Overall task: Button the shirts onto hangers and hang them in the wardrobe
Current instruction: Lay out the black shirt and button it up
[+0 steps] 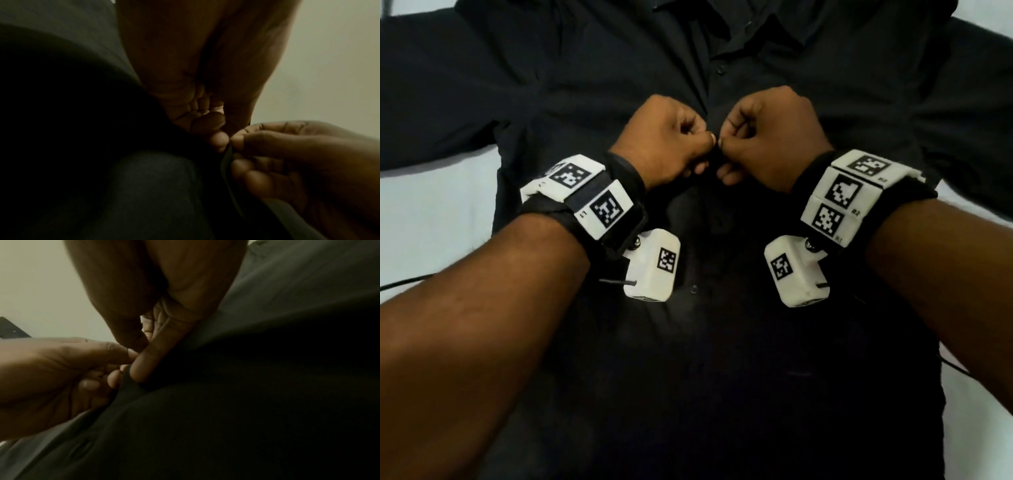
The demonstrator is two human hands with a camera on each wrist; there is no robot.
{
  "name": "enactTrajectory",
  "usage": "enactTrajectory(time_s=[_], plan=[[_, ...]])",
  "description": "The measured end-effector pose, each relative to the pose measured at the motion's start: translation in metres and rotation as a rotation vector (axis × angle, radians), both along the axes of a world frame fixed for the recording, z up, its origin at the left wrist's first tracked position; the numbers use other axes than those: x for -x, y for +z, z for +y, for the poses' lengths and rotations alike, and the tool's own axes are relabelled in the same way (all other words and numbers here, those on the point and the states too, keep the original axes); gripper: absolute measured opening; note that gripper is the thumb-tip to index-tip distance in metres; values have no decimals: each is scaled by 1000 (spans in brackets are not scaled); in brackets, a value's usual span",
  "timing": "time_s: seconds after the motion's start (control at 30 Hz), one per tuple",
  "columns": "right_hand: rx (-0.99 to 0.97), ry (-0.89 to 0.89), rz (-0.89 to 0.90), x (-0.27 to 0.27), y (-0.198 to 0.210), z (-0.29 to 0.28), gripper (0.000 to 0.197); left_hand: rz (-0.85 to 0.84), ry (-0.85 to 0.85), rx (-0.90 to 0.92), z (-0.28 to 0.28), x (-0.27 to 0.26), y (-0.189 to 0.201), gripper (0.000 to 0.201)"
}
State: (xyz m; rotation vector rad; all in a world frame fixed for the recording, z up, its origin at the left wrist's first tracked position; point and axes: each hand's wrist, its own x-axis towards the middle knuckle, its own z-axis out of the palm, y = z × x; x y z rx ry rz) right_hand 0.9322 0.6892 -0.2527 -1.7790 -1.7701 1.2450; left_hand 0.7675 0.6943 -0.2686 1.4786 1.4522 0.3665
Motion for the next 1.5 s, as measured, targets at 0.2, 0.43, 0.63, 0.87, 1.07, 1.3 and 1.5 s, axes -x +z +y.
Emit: enactTrajectory(time_s=[0.2, 0.43, 0.63, 0.87, 1.07, 1.3, 1.5], plan=[[-215, 173, -295, 0, -4, 2, 8, -158, 277, 229, -2, -8, -6, 30], [-229, 94, -188, -2, -8, -2, 5, -189, 330, 207, -5, -12, -7, 29], [374, -299, 482, -4, 1, 2, 13, 26, 31, -217, -12, 4, -20, 25], [265, -264, 207, -1, -3, -2, 17, 129, 78, -100, -7, -7, -11, 23], [9, -224, -192, 6, 1, -53, 15, 40, 226, 5, -36, -2, -1, 28], [-37, 51, -534, 34, -4, -89, 39, 316, 119, -269, -130, 18, 3, 21], [138, -186, -260, 11, -6, -86, 10, 271, 177, -343, -134, 7, -1, 19]])
